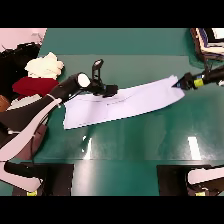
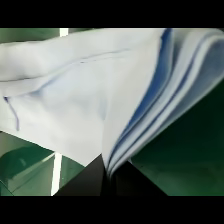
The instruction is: Fold the shirts.
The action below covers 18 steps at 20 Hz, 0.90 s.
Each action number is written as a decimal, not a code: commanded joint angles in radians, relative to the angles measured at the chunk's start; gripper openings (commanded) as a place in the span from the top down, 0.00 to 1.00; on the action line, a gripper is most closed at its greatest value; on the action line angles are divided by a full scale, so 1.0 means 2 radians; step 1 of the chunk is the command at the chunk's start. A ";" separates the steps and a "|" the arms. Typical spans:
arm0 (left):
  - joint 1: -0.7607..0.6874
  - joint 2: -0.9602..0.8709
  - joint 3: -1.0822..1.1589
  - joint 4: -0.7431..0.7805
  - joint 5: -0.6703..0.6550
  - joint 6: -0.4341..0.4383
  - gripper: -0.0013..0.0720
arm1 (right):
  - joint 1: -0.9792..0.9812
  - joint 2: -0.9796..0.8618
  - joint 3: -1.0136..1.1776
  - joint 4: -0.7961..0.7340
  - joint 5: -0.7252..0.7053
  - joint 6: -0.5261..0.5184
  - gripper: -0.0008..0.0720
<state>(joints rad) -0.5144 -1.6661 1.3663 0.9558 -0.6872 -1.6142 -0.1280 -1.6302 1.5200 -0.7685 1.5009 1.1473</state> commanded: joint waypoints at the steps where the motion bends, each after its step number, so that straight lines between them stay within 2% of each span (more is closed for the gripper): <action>1: -0.018 -0.040 0.034 -0.002 0.003 -0.001 0.95 | 0.039 0.058 0.047 0.068 -0.001 0.013 0.97; 3: -0.025 -0.053 0.035 -0.006 0.003 -0.001 0.95 | 0.066 0.079 0.069 0.091 -0.017 0.026 0.97; 11: -0.043 -0.065 0.035 -0.012 0.023 0.000 0.95 | 0.184 0.092 0.113 0.100 -0.053 0.041 0.97; 15: 0.005 -0.033 0.035 0.006 -0.024 -0.001 0.95 | 0.230 0.092 0.113 0.099 -0.085 0.041 0.97; 18: 0.075 0.042 0.035 0.066 -0.062 0.000 0.95 | 0.290 0.076 0.112 0.100 -0.116 0.040 0.97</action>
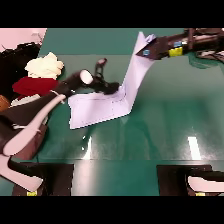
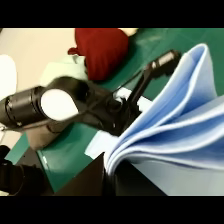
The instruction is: Fold the shirts.
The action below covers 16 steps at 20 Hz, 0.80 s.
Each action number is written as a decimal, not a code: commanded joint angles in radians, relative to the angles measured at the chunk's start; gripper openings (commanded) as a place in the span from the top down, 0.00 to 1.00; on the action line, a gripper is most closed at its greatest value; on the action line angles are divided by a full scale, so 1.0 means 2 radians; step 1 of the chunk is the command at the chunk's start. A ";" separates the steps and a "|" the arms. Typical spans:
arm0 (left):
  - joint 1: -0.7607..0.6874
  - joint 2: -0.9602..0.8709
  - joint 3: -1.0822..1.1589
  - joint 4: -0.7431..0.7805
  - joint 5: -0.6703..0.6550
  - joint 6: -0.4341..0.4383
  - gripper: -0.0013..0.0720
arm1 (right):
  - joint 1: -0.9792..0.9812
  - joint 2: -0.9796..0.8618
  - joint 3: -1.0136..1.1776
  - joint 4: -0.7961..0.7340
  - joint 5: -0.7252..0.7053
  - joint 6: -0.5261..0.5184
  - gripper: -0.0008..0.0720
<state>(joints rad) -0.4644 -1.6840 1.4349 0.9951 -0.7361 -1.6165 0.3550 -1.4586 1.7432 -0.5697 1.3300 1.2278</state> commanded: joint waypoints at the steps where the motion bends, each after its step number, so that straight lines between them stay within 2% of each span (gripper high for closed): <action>1: 0.077 0.081 0.000 0.071 -0.055 0.001 0.95 | 0.076 -0.022 0.001 0.001 -0.039 0.000 0.97; 4: 0.151 0.169 0.000 0.138 -0.090 0.001 0.95 | 0.175 -0.071 0.001 0.002 -0.084 -0.029 0.97; 5: 0.172 0.194 0.000 0.156 -0.097 0.001 0.95 | 0.208 -0.087 0.001 0.002 -0.111 -0.048 0.91; 6: 0.191 0.218 0.000 0.168 -0.104 0.001 0.95 | 0.238 -0.104 0.002 0.001 -0.143 -0.059 0.56; 7: 0.208 0.237 0.000 0.174 -0.112 0.001 0.95 | 0.259 -0.119 0.009 0.000 -0.158 -0.060 0.32; 10: 0.238 0.267 0.000 0.175 -0.135 0.001 0.95 | 0.272 -0.148 0.050 -0.009 -0.101 -0.058 0.33; 12: 0.240 0.271 0.000 0.181 -0.147 0.017 0.95 | 0.249 -0.142 0.051 -0.046 -0.043 -0.034 0.33; 14: 0.240 0.271 0.000 0.179 -0.157 0.019 0.95 | 0.210 -0.121 0.014 -0.096 -0.014 -0.018 0.34; 16: 0.240 0.271 0.000 0.179 -0.162 0.019 0.95 | 0.157 -0.091 -0.055 -0.125 -0.019 -0.011 0.34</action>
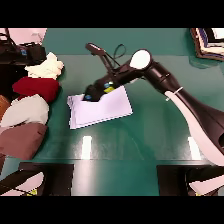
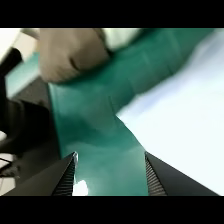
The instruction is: Fold the shirts.
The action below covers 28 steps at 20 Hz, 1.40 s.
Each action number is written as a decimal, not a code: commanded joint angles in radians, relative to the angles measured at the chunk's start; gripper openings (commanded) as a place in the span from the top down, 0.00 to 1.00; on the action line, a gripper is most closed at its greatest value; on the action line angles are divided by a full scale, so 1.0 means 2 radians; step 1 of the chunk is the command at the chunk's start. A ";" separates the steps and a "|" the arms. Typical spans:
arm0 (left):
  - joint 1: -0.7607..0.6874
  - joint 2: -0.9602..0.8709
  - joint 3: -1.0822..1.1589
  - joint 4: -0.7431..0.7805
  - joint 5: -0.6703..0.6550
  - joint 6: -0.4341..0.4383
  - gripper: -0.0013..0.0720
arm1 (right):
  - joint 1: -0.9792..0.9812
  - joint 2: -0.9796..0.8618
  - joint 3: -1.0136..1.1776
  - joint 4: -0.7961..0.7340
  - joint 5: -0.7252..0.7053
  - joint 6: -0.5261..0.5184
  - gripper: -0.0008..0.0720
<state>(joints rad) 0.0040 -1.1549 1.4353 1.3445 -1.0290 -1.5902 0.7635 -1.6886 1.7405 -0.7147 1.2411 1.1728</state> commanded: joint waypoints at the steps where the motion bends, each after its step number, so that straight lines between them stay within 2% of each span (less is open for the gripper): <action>1: 0.006 0.007 0.000 0.004 -0.015 0.006 0.95 | -0.080 0.038 -0.094 -0.056 0.014 0.018 0.34; 4: 0.006 0.006 -0.002 -0.010 -0.014 0.006 0.95 | -0.177 0.054 -0.185 -0.058 -0.023 0.039 0.33; 6: 0.005 0.005 -0.005 -0.010 -0.014 0.006 0.95 | -0.226 0.039 -0.214 -0.052 -0.022 0.040 0.18; 8: 0.005 0.005 -0.007 -0.012 -0.013 0.006 0.95 | -0.255 0.009 -0.224 -0.021 -0.016 0.039 0.17; 13: 0.005 0.005 -0.010 -0.013 -0.013 0.006 0.95 | -0.233 -0.066 -0.224 0.088 -0.019 0.023 0.18; 18: 0.005 0.005 -0.010 -0.026 -0.014 0.014 0.95 | -0.171 -0.118 -0.155 0.098 -0.025 0.023 0.19; 19: 0.005 0.005 -0.010 -0.027 -0.016 0.014 0.95 | -0.160 -0.126 -0.135 0.098 -0.031 0.023 0.27; 21: 0.005 0.005 -0.010 -0.037 -0.018 0.014 0.95 | -0.141 -0.142 -0.098 0.096 -0.035 0.023 0.33; 22: 0.005 0.005 -0.010 -0.044 -0.018 0.014 0.95 | -0.134 -0.148 -0.081 0.094 -0.034 0.023 0.52; 23: 0.004 0.005 -0.010 -0.048 -0.020 0.014 0.95 | -0.130 -0.153 -0.066 0.094 -0.033 0.023 0.80; 24: -0.003 0.005 -0.010 -0.043 -0.022 0.015 0.95 | -0.126 -0.154 -0.054 0.094 -0.030 0.019 0.97; 28: -0.072 0.005 -0.010 -0.034 -0.021 0.027 0.95 | -0.142 -0.137 -0.015 0.063 0.001 0.015 0.97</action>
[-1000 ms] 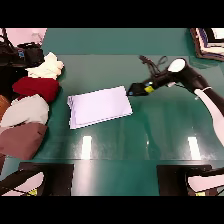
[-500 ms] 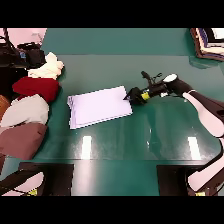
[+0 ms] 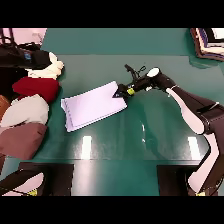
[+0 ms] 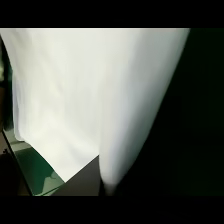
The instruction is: Fold the shirts.
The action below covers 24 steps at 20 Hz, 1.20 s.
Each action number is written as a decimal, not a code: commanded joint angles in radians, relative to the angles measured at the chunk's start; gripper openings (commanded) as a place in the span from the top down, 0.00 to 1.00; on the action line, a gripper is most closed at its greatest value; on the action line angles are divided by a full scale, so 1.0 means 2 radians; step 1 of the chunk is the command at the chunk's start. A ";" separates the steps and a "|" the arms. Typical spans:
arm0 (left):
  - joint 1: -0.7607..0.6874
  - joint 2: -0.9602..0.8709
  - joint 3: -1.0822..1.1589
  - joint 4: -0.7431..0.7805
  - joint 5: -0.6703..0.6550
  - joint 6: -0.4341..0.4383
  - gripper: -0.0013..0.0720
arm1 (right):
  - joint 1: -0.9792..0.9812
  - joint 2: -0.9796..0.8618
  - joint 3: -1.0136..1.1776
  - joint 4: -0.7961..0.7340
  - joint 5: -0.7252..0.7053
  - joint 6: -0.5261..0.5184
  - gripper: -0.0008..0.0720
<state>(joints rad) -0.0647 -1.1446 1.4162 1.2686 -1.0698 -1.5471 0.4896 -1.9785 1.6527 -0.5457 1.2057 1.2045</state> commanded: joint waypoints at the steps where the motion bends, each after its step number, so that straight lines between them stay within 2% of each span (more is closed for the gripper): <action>1: -0.054 0.000 0.000 0.004 0.000 0.006 0.95 | -0.019 0.026 0.029 -0.049 0.016 0.009 0.97; 5: -0.104 0.000 0.000 0.004 0.008 0.005 0.95 | -0.110 0.117 0.028 -0.200 0.020 0.062 0.97; 9: -0.114 0.000 0.000 0.002 0.007 0.000 0.95 | -0.252 0.206 0.020 -0.315 0.036 0.109 0.97; 12: -0.114 0.000 0.000 0.002 0.011 -0.005 0.95 | -0.385 0.270 -0.044 -0.331 0.026 0.127 0.97; 17: -0.114 0.000 0.000 0.001 0.036 -0.027 0.95 | -0.579 0.354 -0.198 -0.330 -0.053 0.180 0.97; 20: -0.114 0.000 0.000 0.001 0.045 -0.031 0.95 | -0.642 0.393 -0.274 -0.330 -0.076 0.181 0.97; 24: -0.114 0.000 0.000 0.001 0.046 -0.036 0.95 | -0.663 0.443 -0.348 -0.330 -0.079 0.193 0.97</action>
<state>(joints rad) -0.2928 -1.1446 1.4162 1.2713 -0.9867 -1.6108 -0.7822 -1.1629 1.0657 -1.2015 1.0668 1.5692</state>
